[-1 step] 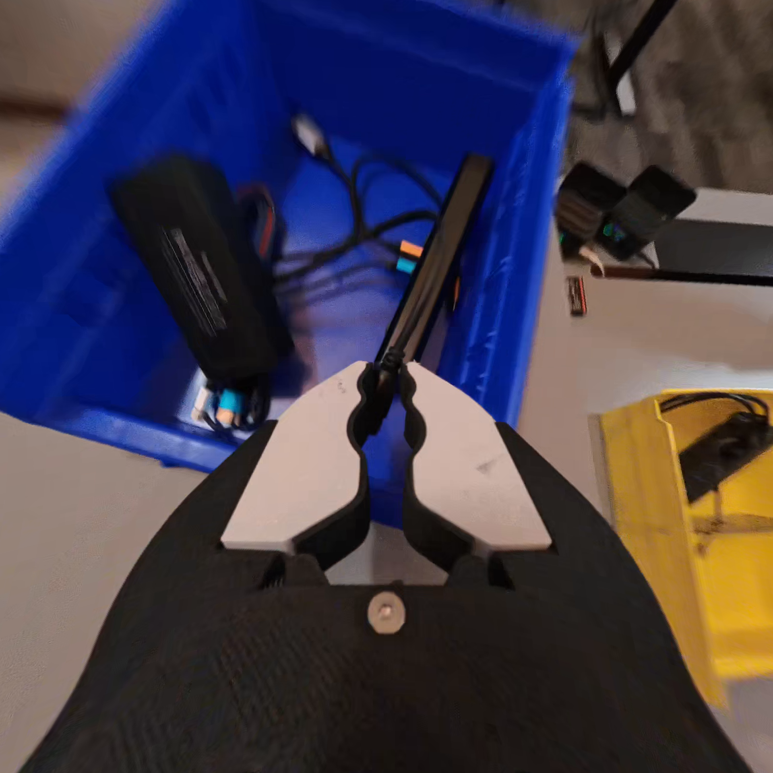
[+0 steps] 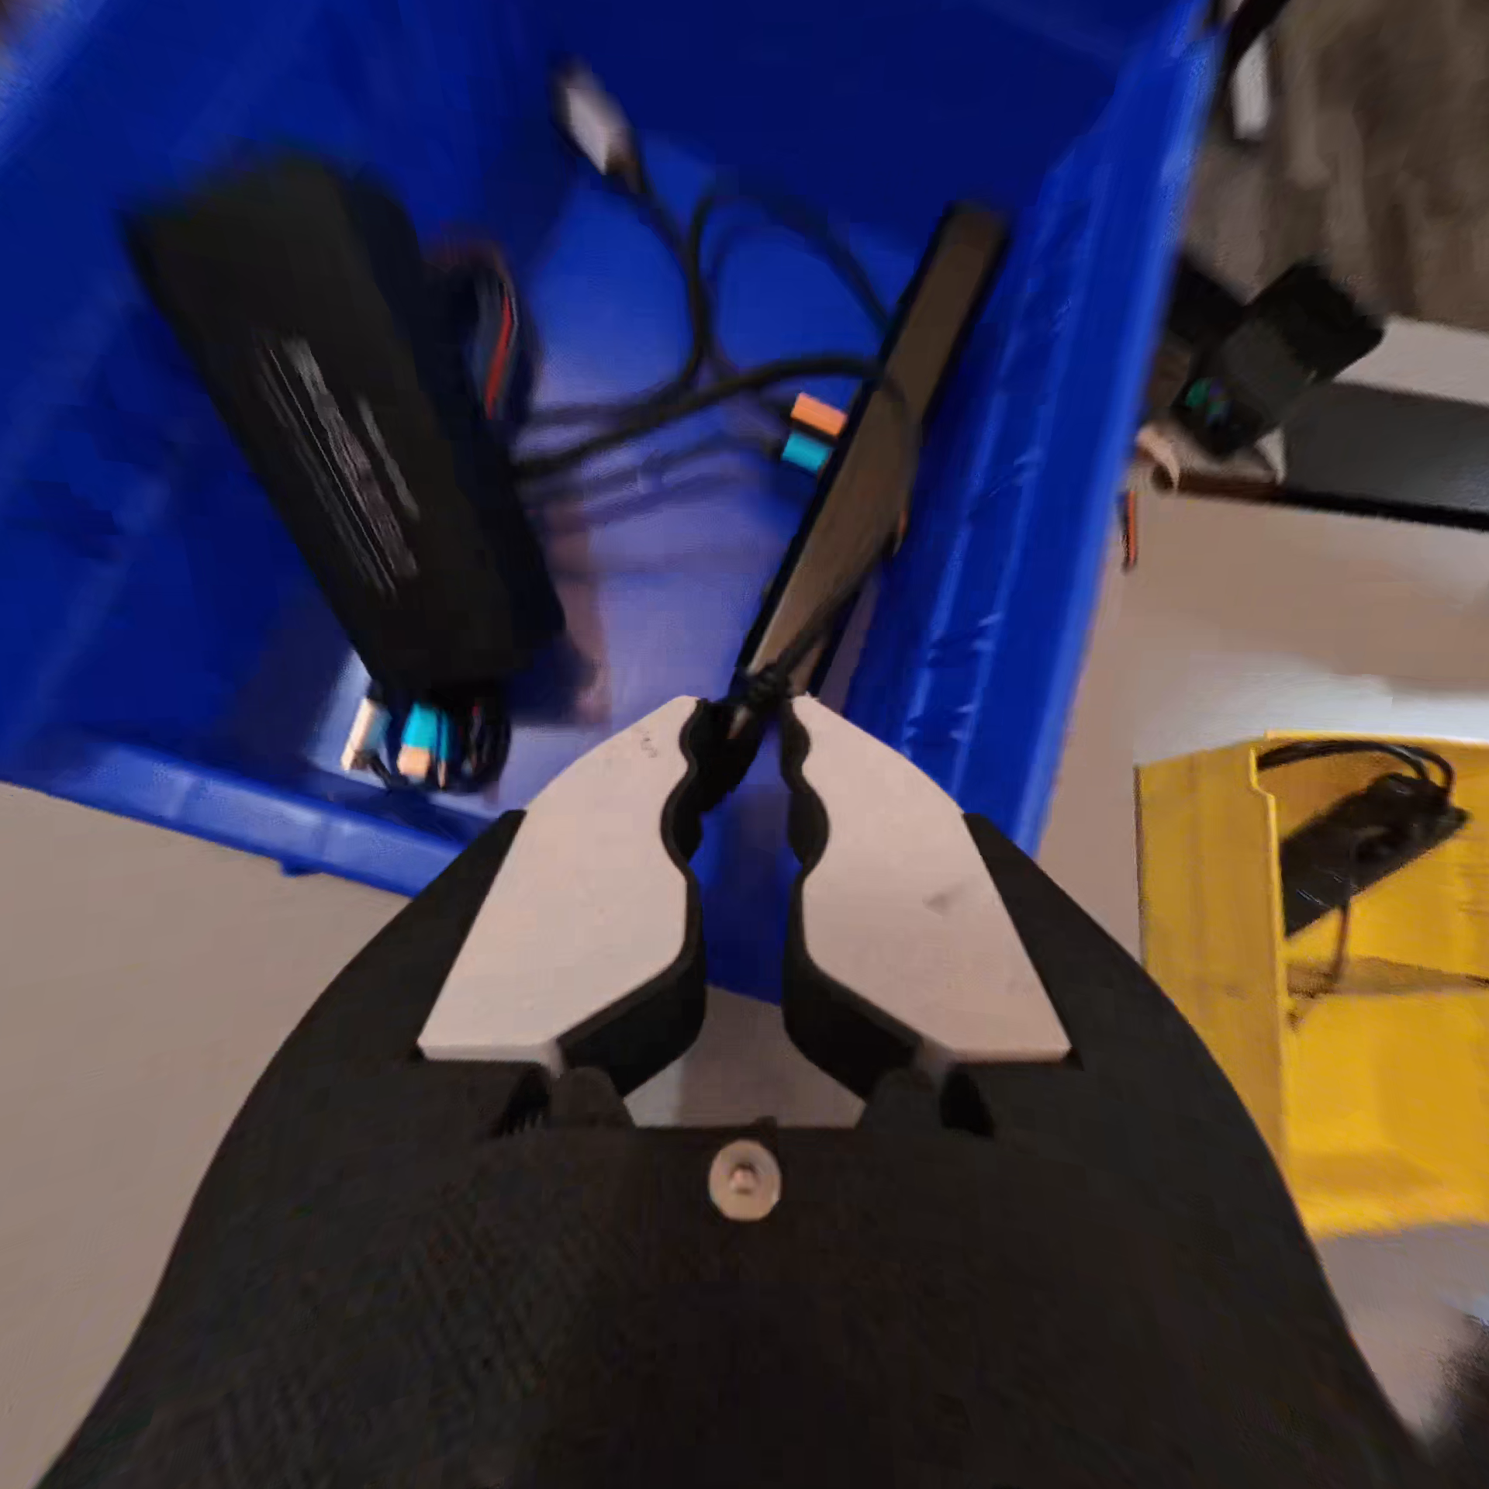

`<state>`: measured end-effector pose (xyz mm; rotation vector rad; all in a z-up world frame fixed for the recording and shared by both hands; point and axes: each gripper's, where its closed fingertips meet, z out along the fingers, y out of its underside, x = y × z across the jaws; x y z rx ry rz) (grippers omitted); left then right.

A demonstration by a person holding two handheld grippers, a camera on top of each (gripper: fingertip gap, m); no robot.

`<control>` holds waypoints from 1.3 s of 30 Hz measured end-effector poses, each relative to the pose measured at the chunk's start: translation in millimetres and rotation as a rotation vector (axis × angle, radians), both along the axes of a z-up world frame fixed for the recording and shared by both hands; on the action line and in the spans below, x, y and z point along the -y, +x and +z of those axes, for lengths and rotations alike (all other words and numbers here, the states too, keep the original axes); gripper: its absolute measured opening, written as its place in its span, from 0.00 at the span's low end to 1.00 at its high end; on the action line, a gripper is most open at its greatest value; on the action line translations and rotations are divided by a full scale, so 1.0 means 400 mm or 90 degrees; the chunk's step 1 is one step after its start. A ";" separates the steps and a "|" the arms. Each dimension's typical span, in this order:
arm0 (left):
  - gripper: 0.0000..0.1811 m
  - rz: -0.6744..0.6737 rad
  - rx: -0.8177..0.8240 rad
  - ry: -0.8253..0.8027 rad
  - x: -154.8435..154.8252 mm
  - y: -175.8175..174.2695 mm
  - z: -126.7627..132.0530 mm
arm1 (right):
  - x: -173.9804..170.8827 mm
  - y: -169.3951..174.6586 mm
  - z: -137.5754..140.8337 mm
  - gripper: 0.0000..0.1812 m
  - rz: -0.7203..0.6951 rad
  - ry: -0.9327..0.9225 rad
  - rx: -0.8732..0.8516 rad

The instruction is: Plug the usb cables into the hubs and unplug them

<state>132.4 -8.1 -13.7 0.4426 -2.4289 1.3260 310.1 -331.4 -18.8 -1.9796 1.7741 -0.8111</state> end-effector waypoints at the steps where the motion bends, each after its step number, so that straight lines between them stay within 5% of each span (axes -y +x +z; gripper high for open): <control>1: 0.20 0.003 0.007 -0.004 0.003 0.005 0.007 | -0.005 -0.006 -0.030 0.17 0.011 -0.030 -0.056; 5: 0.23 0.026 0.094 0.009 0.007 0.052 0.028 | -0.011 -0.032 -0.034 0.35 0.006 -0.124 -0.037; 9: 0.31 0.095 0.208 0.043 0.022 0.144 0.041 | -0.051 -0.096 0.016 0.49 -0.030 -0.009 0.065; 13: 0.39 0.185 0.257 0.036 0.089 0.241 0.070 | -0.078 -0.215 0.076 0.55 -0.057 0.065 0.167; 18: 0.46 0.295 0.244 0.004 0.275 0.369 0.123 | -0.137 -0.386 0.061 0.54 -0.100 0.156 0.222; 21: 0.46 0.368 0.183 0.059 0.370 0.461 0.101 | -0.192 -0.477 0.028 0.52 -0.107 0.204 0.218; 26: 0.34 0.355 0.172 0.254 0.443 0.534 -0.011 | -0.244 -0.617 -0.026 0.50 -0.137 0.230 0.198; 29: 0.16 0.338 0.193 0.311 0.467 0.549 -0.052 | -0.260 -0.688 -0.044 0.50 -0.158 0.249 0.185; 33: 0.07 0.401 0.189 0.282 0.435 0.587 -0.065 | -0.265 -0.748 -0.028 0.48 -0.187 0.275 0.194; 39: 0.04 0.326 0.241 0.268 0.306 0.571 -0.063 | -0.286 -0.763 0.042 0.46 -0.165 0.267 0.211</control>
